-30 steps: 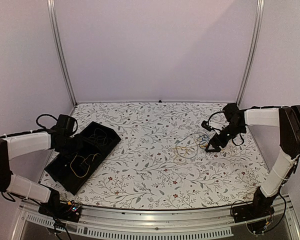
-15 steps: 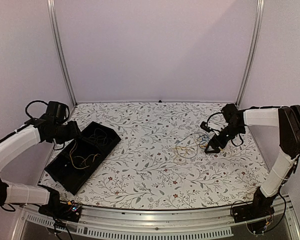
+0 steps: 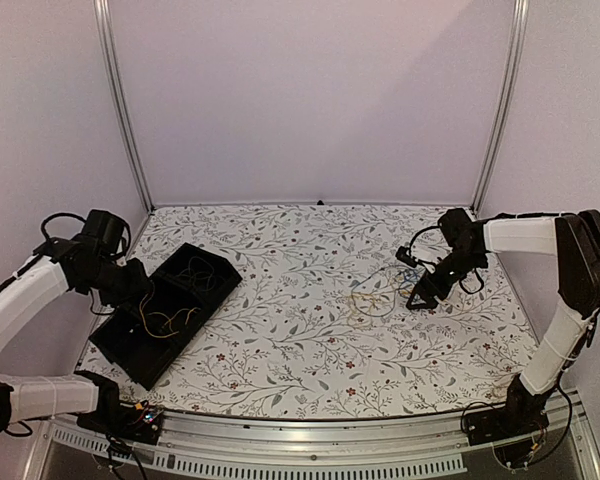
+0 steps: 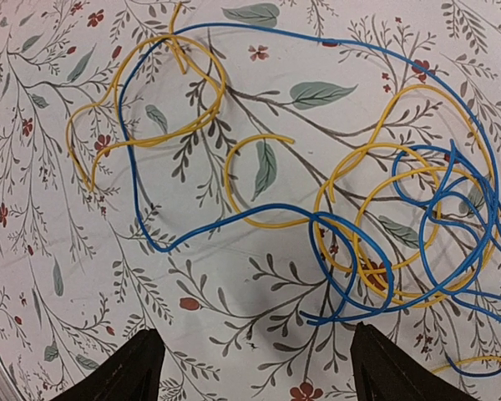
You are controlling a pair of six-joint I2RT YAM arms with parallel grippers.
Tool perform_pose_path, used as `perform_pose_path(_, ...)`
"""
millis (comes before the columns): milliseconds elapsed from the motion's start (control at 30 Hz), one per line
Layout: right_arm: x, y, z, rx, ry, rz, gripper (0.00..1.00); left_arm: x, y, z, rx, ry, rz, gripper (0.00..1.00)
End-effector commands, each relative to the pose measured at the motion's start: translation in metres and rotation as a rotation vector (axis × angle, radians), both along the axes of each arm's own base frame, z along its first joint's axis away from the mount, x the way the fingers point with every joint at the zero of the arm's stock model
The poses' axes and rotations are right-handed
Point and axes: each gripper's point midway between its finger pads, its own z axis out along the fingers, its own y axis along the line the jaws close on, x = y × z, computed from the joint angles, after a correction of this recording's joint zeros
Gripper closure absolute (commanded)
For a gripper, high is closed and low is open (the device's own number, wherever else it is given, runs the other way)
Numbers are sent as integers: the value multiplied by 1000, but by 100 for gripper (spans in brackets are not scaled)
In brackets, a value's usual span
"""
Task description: Untangle the cables
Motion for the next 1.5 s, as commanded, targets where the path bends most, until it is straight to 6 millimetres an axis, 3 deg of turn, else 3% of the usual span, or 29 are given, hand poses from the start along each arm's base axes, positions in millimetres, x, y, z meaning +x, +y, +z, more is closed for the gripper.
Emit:
perform_pose_path(0,2,3,0,-9,-2,19,19,-27,-12,-30,-65,157,-35,55)
perform_pose_path(133,1,3,0,-11,-3,20,19,-37,-19,-41,-85,217,-50,64)
perform_pose_path(233,1,3,0,-12,-1,18,19,-32,-20,-36,-90,187,-54,86)
perform_pose_path(267,1,3,0,-12,0,18,19,-30,-22,-35,-98,176,-60,98)
perform_pose_path(300,1,3,-1,-12,1,19,19,-27,-25,-34,-111,169,-72,100)
perform_pose_path(500,0,4,-5,-20,12,22,19,3,-44,-22,-169,60,-142,100)
perform_pose_path(733,-1,3,-6,-24,15,18,19,45,-42,-23,-123,-86,-136,100)
perform_pose_path(833,-1,2,-7,-29,16,17,19,51,-25,-37,-13,-77,-102,100)
perform_pose_path(1033,-1,2,-7,-30,17,18,19,34,-1,-64,109,46,-52,100)
perform_pose_path(1200,-1,2,-9,-32,21,20,19,22,-1,-80,102,108,-60,100)
perform_pose_path(1467,-2,3,-10,-33,26,21,19,20,-8,-78,71,119,-87,100)
